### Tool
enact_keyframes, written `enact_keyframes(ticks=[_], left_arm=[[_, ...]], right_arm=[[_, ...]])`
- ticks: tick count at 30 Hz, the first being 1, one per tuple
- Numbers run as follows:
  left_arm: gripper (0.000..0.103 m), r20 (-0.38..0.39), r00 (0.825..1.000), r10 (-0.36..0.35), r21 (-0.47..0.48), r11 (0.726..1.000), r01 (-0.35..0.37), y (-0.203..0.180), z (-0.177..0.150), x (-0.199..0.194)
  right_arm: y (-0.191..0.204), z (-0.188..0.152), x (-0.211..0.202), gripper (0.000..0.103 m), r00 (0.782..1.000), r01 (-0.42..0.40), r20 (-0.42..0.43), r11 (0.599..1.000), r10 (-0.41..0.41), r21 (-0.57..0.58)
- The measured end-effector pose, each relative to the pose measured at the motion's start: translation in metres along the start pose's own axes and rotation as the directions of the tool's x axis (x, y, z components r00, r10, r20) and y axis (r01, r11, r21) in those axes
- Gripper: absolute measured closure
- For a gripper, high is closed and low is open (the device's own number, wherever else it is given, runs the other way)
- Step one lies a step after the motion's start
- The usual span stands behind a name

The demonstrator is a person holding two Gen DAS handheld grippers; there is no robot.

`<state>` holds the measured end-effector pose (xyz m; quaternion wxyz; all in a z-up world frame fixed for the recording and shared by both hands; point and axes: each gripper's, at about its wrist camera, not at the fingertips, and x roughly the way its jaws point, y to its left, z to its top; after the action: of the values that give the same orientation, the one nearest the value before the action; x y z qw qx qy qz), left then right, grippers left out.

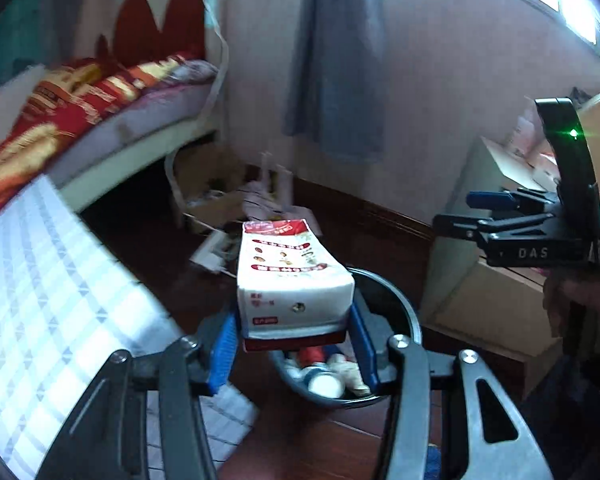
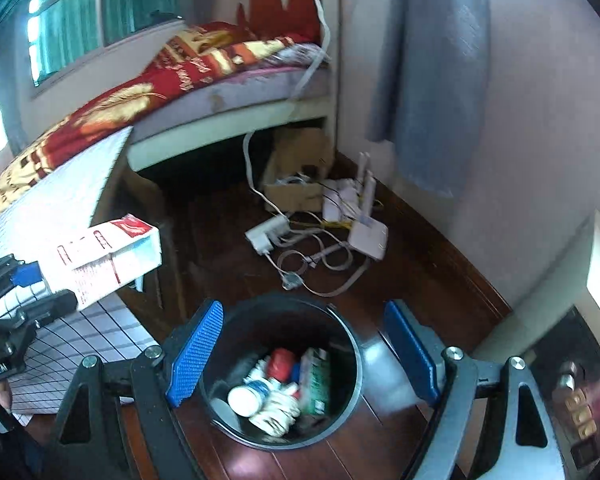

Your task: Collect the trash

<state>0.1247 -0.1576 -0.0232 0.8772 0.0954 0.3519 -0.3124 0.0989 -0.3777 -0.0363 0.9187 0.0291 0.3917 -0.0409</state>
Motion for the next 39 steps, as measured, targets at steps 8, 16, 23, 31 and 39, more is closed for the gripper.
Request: enact_keyframes(ticks=[8,16,23,31,39], left_arm=[[0.051,-0.094,0.994,-0.061,-0.039,0.998,0.058,-0.016,-0.010,0.048],[0.000,-0.129,0.988,0.090,-0.095,0.990,-0.103,-0.018,-0.030,0.063],[0.000,-0.063,0.964,0.256,-0.140,0.955,-0.263,0.015,-0.044,0.006],[0.000,-0.046,0.948,0.316,-0.183,0.930,-0.318,0.033,-0.054,-0.037],[0.000,-0.019,0.928,0.373,-0.225,0.903,-0.367,0.041,-0.066,-0.081]], right_arm=[[-0.025,-0.026,0.011,0.019,0.998,0.020,-0.056,1.000,-0.019,0.016],[-0.028,-0.055,0.042,0.003,0.980,-0.003,-0.201,1.000,0.005,0.011],[0.017,-0.058,0.039,0.000,0.983,-0.033,-0.185,0.996,0.017,-0.083],[0.075,-0.041,0.007,0.000,0.992,-0.058,-0.119,0.982,0.037,-0.179],[0.109,-0.036,-0.041,0.000,0.996,-0.069,-0.068,0.985,0.058,-0.158]])
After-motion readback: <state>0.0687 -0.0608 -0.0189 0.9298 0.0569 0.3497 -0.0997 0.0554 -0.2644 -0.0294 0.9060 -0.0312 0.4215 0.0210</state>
